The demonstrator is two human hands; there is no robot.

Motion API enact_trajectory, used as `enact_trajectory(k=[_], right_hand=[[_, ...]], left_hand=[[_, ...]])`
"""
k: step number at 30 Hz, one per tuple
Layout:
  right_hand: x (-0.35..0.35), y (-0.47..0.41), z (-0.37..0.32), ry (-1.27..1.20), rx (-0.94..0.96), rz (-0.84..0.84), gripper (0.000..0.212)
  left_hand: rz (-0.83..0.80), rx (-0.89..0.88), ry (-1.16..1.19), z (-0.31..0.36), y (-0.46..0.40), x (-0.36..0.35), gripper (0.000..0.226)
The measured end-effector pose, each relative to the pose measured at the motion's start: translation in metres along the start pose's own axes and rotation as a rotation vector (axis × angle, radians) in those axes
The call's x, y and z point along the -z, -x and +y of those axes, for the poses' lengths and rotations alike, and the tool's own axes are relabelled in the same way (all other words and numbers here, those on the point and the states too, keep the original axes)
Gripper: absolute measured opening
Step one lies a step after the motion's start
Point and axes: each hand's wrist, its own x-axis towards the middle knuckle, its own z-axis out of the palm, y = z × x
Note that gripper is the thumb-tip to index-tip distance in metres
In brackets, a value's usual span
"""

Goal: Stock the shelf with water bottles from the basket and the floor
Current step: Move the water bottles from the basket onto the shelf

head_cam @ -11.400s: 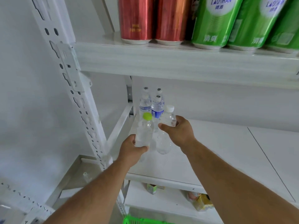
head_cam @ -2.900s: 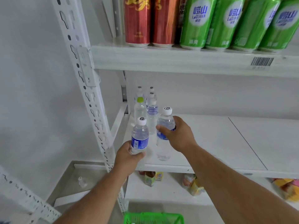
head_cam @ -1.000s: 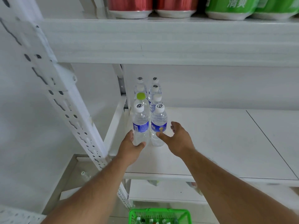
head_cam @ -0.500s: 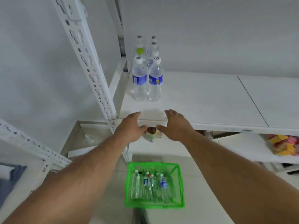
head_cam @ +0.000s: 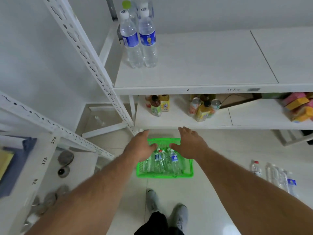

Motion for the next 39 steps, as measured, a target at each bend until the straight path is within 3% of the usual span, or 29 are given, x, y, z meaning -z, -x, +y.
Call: enact_trajectory(k=[9,17,25,30,39], right_hand=[[-0.085,-0.018,0.032,-0.004,-0.096,-0.157,0.086],[-0.186,-0.082,0.074,0.008,-0.226,-0.243,0.087],[-0.338,-0.214,0.148,-0.037,-0.281,-0.268,0.086],[-0.435,-0.295,0.190,-0.135,-0.347,-0.213,0.072],[-0.541,-0.381,0.231,-0.129,-0.461,-0.207,0.070]], left_hand=[[-0.197,0.112,-0.001,-0.049,-0.020,-0.091,0.079],[-0.326,0.220,0.080,-0.113,-0.092,-0.184,0.082],[-0.268,0.401,0.273,-0.182,-0.212,-0.338,0.084],[-0.227,0.485,0.298,-0.221,-0.281,-0.444,0.077],[-0.132,0.612,0.409,-0.259,-0.368,-0.569,0.057]])
